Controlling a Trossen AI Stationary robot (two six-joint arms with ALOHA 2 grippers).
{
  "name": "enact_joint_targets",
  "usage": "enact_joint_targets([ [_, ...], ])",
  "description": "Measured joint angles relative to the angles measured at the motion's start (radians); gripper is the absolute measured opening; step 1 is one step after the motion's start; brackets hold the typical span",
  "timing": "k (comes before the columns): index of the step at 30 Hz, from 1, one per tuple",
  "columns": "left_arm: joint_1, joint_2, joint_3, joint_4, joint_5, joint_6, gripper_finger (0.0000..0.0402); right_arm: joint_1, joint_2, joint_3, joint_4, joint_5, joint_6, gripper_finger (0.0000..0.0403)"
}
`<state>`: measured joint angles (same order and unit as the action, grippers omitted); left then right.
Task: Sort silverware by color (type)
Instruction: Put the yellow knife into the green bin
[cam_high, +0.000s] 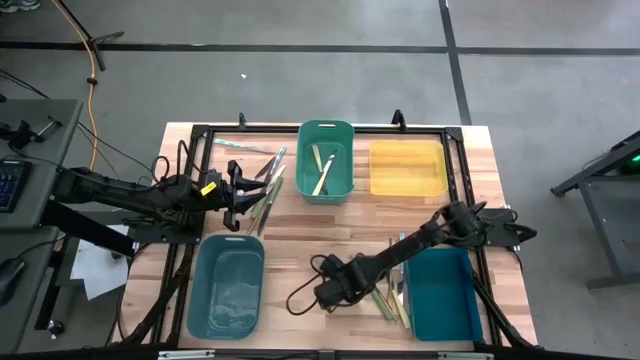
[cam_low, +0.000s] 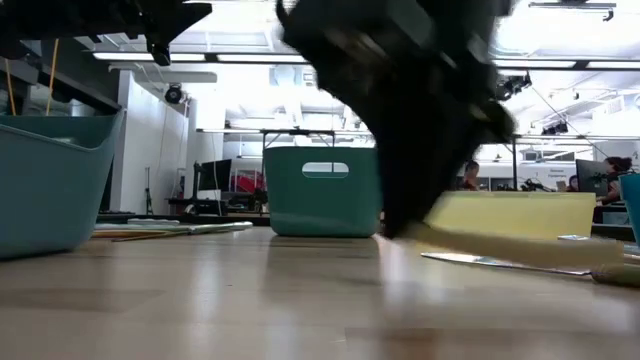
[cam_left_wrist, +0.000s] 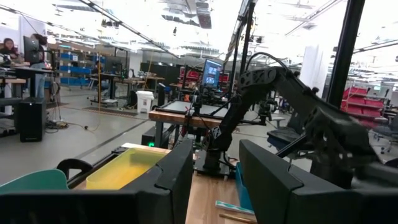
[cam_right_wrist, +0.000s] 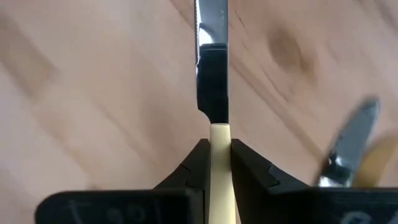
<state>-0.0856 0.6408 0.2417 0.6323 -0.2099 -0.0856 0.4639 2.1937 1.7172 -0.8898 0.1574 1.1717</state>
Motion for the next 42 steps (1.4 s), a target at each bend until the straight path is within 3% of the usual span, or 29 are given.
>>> enact_joint_targets([
  [12, 0.000, 0.000, 0.000, -0.011, 0.000, 0.000, 0.0126, -0.032, -0.054, 0.062, -0.092, 0.009, -0.211, 0.0035],
  [16, 0.000, 0.000, 0.000, -0.013, 0.000, 0.000, 0.0126, -0.033, -0.128, 0.007, -0.127, 0.041, -0.220, 0.0035],
  [21, 0.000, 0.000, 0.000, -0.018, 0.000, 0.000, 0.0126, -0.033, -0.259, -0.158, -0.092, 0.087, -0.182, 0.0035],
  [25, 0.000, 0.000, 0.000, -0.032, 0.000, 0.000, 0.0126, -0.032, -0.380, -0.382, 0.138, 0.104, -0.159, 0.0035],
  [30, 0.000, 0.000, 0.000, -0.035, -0.003, 0.000, 0.0126, -0.054, -0.480, -0.674, 0.641, 0.144, -0.241, 0.0035],
  [36, 0.000, 0.000, 0.000, -0.034, -0.013, 0.000, 0.0126, -0.151, -0.492, -0.847, 1.237, 0.171, -0.580, 0.0035],
  [42, 0.000, 0.000, 0.000, -0.030, -0.011, 0.006, 0.0126, -0.275, -0.496, -0.839, 1.569, 0.115, -1.009, 0.0035],
])
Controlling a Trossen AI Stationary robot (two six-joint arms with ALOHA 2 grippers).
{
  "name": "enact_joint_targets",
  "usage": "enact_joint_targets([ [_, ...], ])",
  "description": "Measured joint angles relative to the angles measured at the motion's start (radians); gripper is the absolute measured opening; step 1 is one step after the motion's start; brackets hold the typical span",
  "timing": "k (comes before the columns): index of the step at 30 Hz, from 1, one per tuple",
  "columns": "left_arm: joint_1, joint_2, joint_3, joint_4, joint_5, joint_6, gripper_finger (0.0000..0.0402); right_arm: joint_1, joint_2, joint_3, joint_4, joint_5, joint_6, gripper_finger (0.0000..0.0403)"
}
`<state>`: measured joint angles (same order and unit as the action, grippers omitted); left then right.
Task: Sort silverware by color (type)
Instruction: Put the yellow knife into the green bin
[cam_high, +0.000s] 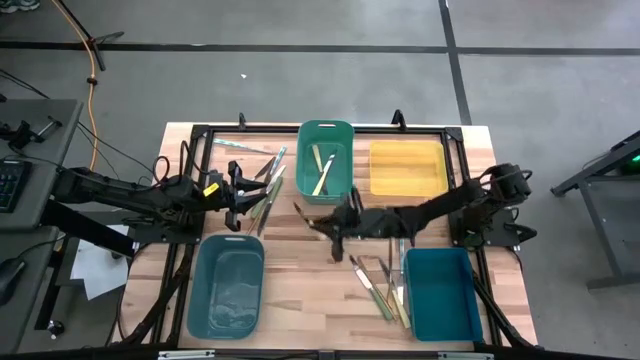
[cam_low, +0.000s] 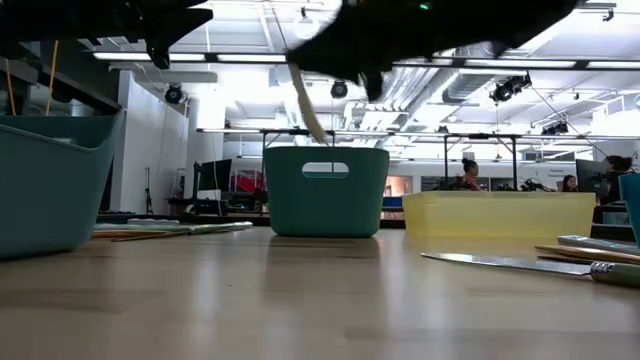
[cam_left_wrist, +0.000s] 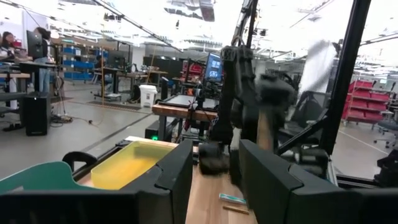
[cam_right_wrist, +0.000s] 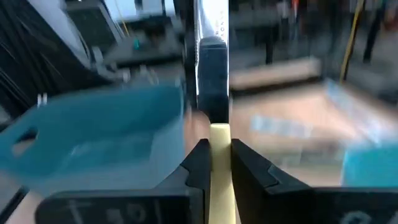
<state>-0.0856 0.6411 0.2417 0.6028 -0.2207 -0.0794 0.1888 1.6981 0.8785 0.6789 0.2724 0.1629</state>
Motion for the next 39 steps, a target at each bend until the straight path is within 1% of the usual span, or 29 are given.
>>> enact_joint_targets([
  [3, 0.000, 0.000, 0.000, 0.001, 0.000, 0.023, 0.0126, -0.058, 0.000, 0.029, 0.096, -0.054, -0.132, 0.0035],
  [7, 0.000, 0.000, 0.000, 0.001, 0.000, 0.065, 0.0126, -0.114, -0.001, 0.047, 0.119, -0.072, -0.223, 0.0035],
  [11, 0.000, 0.000, 0.000, 0.001, 0.000, 0.090, 0.0126, -0.157, -0.014, 0.042, 0.103, -0.083, -0.208, 0.0035],
  [14, 0.000, 0.000, 0.000, 0.000, 0.001, 0.090, 0.0126, -0.168, -0.025, 0.036, 0.103, -0.084, -0.211, 0.0035],
  [22, 0.000, 0.000, 0.000, -0.007, 0.001, 0.058, 0.0126, -0.135, -0.032, 0.036, 0.120, -0.084, -0.215, 0.0035],
  [29, 0.000, 0.000, 0.000, -0.007, 0.001, 0.057, 0.0126, -0.119, -0.032, 0.036, 0.120, -0.022, -0.216, 0.0035],
  [32, 0.000, 0.000, 0.000, -0.007, 0.001, 0.057, 0.0126, -0.132, -0.032, 0.041, 0.116, 0.059, -0.207, 0.0035],
  [33, 0.000, 0.000, 0.000, -0.007, 0.001, 0.057, 0.0126, -0.144, -0.032, 0.052, 0.104, 0.094, -0.206, 0.0035],
  [35, 0.000, 0.000, 0.000, -0.007, 0.001, 0.057, 0.0126, -0.175, -0.032, 0.094, 0.046, 0.129, -0.200, 0.0035],
  [37, 0.000, 0.000, 0.000, -0.007, 0.001, 0.057, 0.0126, -0.210, -0.032, 0.164, -0.102, 0.141, -0.160, 0.0035],
  [39, 0.000, 0.000, 0.000, -0.007, 0.001, 0.057, 0.0126, -0.244, -0.027, 0.268, -0.329, 0.140, -0.126, 0.0035],
])
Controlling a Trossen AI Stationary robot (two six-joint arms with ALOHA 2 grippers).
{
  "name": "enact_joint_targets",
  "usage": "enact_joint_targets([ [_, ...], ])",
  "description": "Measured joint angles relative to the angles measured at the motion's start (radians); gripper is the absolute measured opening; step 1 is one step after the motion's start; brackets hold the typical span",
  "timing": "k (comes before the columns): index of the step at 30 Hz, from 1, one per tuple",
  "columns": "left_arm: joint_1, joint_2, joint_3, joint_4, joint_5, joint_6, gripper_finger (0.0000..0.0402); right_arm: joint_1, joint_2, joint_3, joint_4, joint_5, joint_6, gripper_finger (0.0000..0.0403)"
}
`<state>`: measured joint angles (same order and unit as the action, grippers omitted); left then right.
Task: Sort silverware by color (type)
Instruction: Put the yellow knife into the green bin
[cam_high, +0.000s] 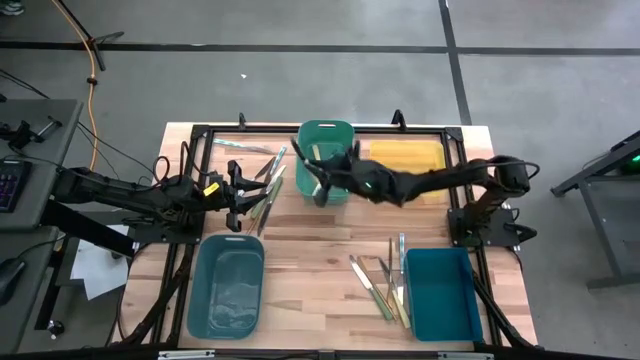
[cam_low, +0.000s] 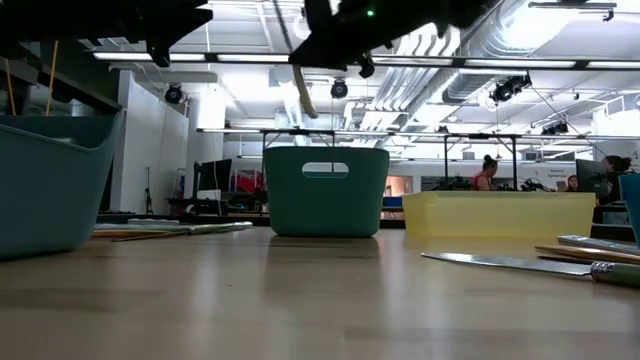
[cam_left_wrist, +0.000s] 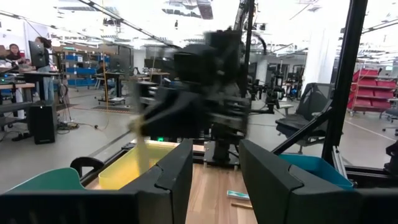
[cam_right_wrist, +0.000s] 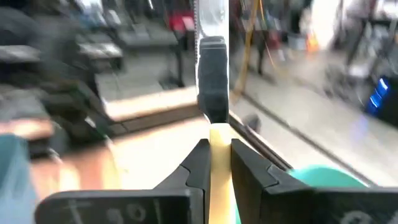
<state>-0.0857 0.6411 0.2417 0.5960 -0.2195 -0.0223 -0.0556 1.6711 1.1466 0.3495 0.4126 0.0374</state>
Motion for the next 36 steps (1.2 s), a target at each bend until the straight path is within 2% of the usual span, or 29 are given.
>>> enact_joint_targets([
  [5, 0.000, 0.000, 0.000, 0.000, 0.000, 0.000, 0.0126, -0.083, 0.070, 0.258, -0.503, 0.045, 0.122, 0.0035],
  [7, 0.000, 0.000, 0.000, 0.000, 0.000, 0.000, 0.0126, -0.118, 0.105, 0.331, -0.648, 0.056, 0.181, 0.0035],
  [10, 0.000, 0.000, 0.000, 0.000, 0.000, -0.001, 0.0126, -0.163, 0.159, 0.392, -0.774, 0.046, 0.263, 0.0035],
  [18, 0.000, 0.000, 0.000, 0.000, 0.000, -0.002, 0.0126, -0.252, 0.287, 0.404, -0.823, -0.111, 0.380, 0.0035],
  [26, 0.000, 0.000, 0.000, 0.000, 0.000, -0.001, 0.0126, -0.304, 0.349, 0.404, -0.905, -0.177, 0.441, 0.0035],
  [36, 0.000, 0.000, 0.000, 0.000, 0.000, -0.001, 0.0126, -0.304, 0.371, 0.404, -0.925, -0.238, 0.456, 0.0040],
])
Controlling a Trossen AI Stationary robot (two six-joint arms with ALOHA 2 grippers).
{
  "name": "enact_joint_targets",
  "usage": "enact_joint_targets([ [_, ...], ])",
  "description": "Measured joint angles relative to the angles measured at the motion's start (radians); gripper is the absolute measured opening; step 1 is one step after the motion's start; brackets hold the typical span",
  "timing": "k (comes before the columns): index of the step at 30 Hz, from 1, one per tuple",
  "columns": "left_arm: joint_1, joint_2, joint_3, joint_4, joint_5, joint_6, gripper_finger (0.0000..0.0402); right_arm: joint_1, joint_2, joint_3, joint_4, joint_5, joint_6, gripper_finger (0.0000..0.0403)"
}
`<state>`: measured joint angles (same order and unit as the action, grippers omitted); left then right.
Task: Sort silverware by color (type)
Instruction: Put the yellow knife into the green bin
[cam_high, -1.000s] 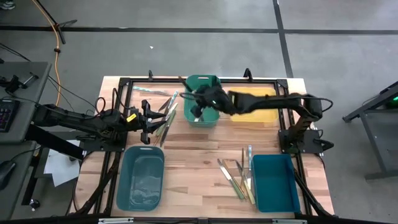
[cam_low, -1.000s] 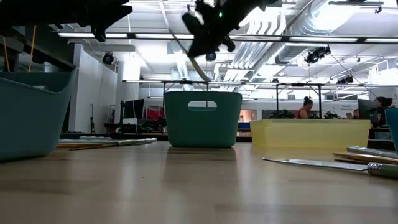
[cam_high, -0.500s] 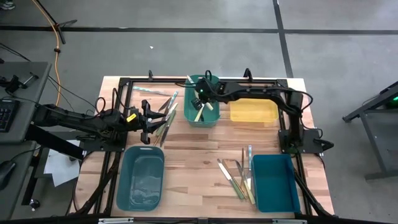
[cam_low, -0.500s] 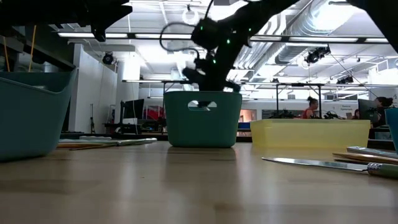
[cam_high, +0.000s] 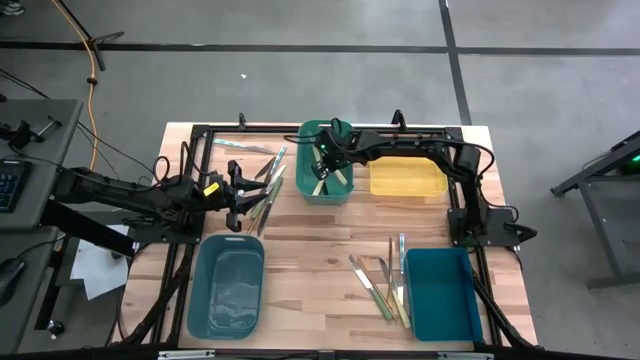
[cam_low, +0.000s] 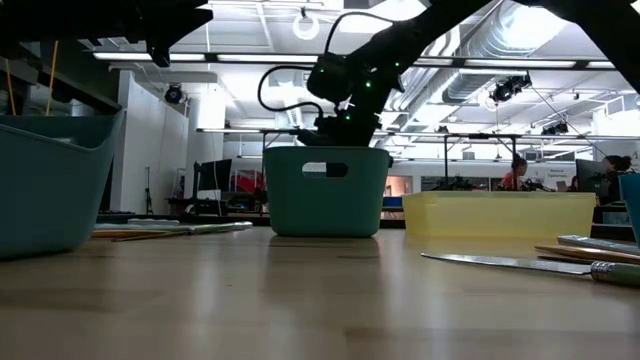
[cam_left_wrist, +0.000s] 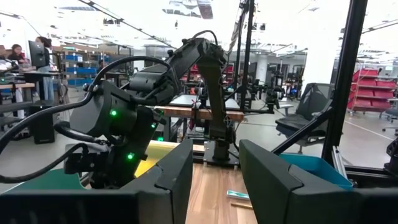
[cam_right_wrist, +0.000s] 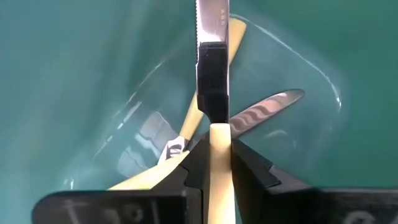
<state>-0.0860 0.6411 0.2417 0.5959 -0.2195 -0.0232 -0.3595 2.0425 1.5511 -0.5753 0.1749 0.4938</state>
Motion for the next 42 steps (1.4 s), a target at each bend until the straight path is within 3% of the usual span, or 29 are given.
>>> enact_joint_targets([
  [9, 0.000, 0.000, 0.000, 0.000, 0.000, 0.001, 0.0126, 0.001, 0.000, 0.000, -0.002, 0.000, -0.004, 0.0078],
  [16, 0.000, 0.000, 0.000, 0.000, 0.000, 0.001, 0.0126, 0.001, 0.000, 0.000, -0.004, 0.000, -0.032, 0.0084],
  [22, 0.000, 0.000, 0.000, 0.000, 0.000, 0.001, 0.0126, 0.008, -0.023, 0.000, -0.057, -0.023, -0.166, 0.0085],
  [28, 0.000, 0.000, 0.000, 0.000, 0.000, 0.001, 0.0126, 0.074, -0.144, -0.038, -0.133, 0.151, -0.262, 0.0085],
  [32, 0.000, 0.000, 0.000, -0.010, 0.000, -0.002, 0.0126, 0.123, -0.292, -0.167, -0.081, 0.196, -0.267, 0.0085],
  [36, 0.000, 0.000, 0.000, -0.044, 0.000, -0.025, 0.0126, 0.180, -0.475, -0.403, 0.097, 0.195, -0.233, 0.0085],
  [42, 0.000, 0.000, 0.000, -0.050, 0.000, -0.027, 0.0126, 0.290, -0.705, -0.783, 0.657, 0.160, -0.220, 0.0085],
])
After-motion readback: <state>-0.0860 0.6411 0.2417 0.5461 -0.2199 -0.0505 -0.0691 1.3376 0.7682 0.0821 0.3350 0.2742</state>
